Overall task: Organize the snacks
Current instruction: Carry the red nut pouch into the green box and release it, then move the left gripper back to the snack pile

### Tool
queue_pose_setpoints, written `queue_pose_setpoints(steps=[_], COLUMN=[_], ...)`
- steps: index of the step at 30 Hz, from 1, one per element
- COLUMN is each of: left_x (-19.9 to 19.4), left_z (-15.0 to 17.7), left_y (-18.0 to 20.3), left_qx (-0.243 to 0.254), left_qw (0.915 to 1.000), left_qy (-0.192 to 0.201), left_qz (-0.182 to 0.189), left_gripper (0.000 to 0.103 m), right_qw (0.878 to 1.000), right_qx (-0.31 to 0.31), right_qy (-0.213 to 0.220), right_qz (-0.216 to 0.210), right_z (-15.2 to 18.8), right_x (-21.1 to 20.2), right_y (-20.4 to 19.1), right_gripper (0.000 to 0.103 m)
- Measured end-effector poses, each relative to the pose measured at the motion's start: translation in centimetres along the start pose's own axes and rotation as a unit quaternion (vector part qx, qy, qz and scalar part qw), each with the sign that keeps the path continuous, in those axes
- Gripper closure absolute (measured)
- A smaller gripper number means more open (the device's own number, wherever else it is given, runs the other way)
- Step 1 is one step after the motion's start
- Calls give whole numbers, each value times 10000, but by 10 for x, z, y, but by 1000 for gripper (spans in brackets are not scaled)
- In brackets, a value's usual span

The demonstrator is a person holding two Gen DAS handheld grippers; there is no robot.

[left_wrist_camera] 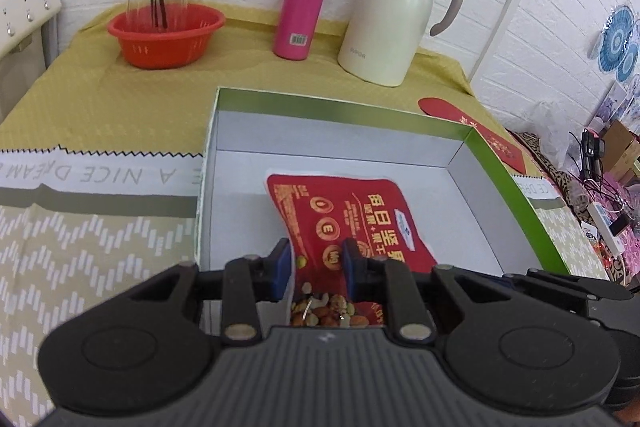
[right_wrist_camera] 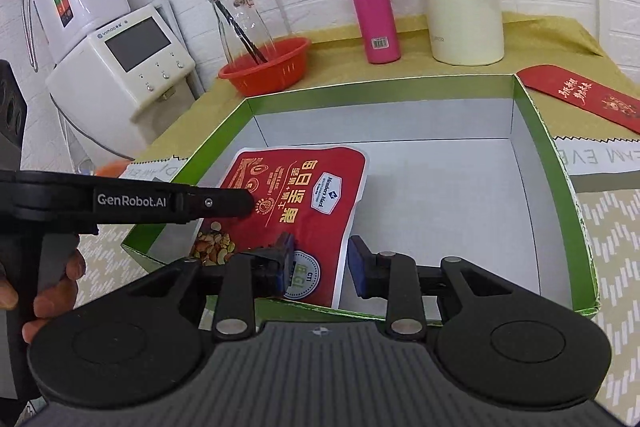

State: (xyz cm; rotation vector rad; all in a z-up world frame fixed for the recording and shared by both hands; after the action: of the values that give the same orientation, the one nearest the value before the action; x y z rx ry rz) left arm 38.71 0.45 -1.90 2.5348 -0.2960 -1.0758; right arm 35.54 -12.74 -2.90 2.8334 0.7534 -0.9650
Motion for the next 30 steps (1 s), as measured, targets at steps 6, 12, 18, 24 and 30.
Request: queue_pose_setpoints(steps=[6,12,18,24,30], left_x=[-11,-37,-90,-132,-163], left_z=[10,2,-2,30,78], left_y=[3,2,15,33,45], left_qx=[-18,-166,159,547,792], left_qw=[9999,9973,9893,9863,9863], left_qy=[-9,699,1451,1543,1347], left_qz=[130,162,45,221,524], left_gripper=[85,29,6,6,6], right_qw=[9997,9977,9868,9836,9780], right_qx=[-246,-638,-1338,-1463,-1680], right_qy=[37,198,724,910,1139], right_qz=[82,108,557,536,487], right_z=[4,-1,-8,5,38], right_x=[-10,-18,-60,-110,-163], right_y=[-4,-11,-21,-37,-53], right_gripper=[46,1,0,0,0])
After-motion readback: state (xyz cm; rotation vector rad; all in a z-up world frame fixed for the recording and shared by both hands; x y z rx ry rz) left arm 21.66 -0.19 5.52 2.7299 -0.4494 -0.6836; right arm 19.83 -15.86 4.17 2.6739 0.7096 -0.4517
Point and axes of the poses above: each gripper's, at about its wrist camera, not at the fingertips, and x roughly the way its jaws point, y to its right, z to its underside, the point moved 8 cm from there along x, roughly the way its jaws point, and after that the axes turned 12 degrees about -x, right-handed, at the moved point
